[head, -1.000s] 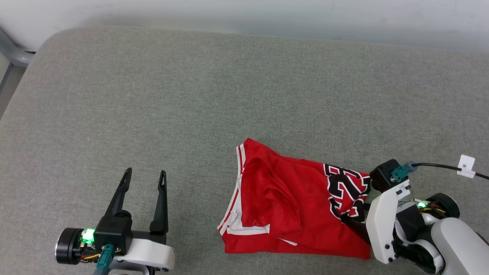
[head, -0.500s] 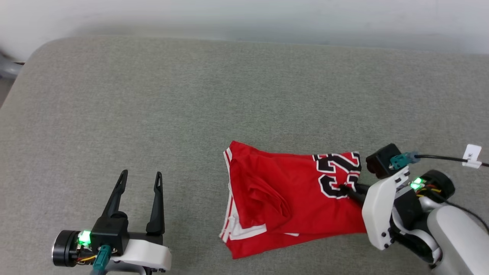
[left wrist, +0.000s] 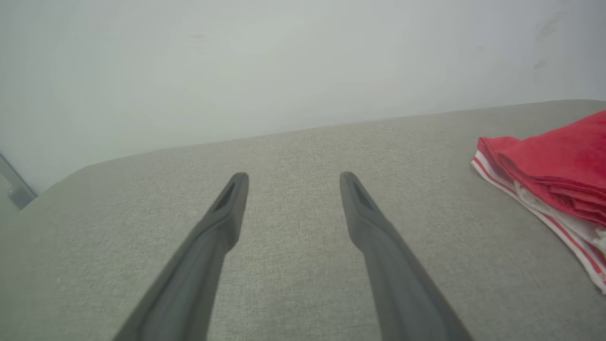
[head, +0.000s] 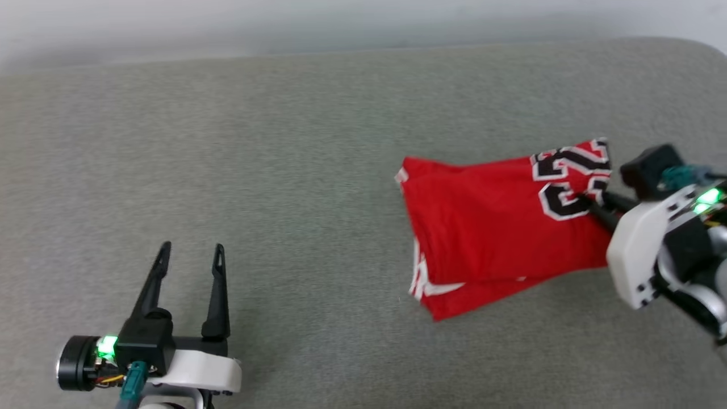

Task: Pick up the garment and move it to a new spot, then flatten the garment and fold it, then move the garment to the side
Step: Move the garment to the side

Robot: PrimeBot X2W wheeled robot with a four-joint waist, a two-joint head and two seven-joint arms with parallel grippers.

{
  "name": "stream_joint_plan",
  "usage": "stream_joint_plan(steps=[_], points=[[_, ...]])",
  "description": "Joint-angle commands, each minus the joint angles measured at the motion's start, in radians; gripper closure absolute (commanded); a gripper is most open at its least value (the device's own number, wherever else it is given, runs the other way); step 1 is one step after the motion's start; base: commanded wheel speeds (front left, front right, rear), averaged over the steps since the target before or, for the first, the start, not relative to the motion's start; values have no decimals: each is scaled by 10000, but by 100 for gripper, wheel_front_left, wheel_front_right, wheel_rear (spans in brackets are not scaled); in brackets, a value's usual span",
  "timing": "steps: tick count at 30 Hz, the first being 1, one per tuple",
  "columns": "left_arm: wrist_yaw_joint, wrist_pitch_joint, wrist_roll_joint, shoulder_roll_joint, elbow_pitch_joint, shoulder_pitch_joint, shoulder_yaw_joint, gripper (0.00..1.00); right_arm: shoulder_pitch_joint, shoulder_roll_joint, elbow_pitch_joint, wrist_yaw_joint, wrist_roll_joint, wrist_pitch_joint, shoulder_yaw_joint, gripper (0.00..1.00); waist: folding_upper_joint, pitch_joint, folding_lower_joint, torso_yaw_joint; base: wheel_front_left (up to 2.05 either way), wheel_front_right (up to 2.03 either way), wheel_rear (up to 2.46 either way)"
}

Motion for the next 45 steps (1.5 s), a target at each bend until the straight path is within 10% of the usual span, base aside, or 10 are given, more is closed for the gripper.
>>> stream_joint_plan(steps=[1, 11, 24, 37, 38, 39, 45], points=[[33, -21, 15, 34, -75, -107, 72, 0, -236, -156, -42, -14, -64, 40, -143, 100, 0, 318, -1, -479, 0, 0, 0], [56, -21, 153, 428, -629, -611, 284, 0, -703, -669, -224, -14, -618, 459, -1569, 100, 0, 1363, -1, -1348, 0, 0, 0], [-4, -21, 263, 980, -1596, -1688, 161, 0, -1308, -1844, 1305, -14, -1713, 613, -3884, 100, 0, 3270, -1, -822, 0, 0, 0], [153, -21, 177, 1103, -1891, -1961, -9, 0, -2155, -1386, 2959, -14, -2958, 510, -5411, 100, 0, 3721, -1, -402, 0, 0, 0], [170, -21, 171, 1100, -1869, -1937, -9, 0, -2172, -1284, 3040, -14, -3040, 461, -5524, 93, 0, 3678, -1, -393, 0, 0, 0], [186, -21, 154, 1093, -1831, -1903, -16, 0, -2149, -1158, 3111, -14, -3139, 425, -5576, 0, 0, 3605, -1, -388, 0, 0, 0], [364, -21, 11, 880, -1490, -1398, -19, 0, -1700, -551, 2856, -14, -3702, -697, -5815, 0, 0, 2331, -1, -369, 0, 0, 0]])
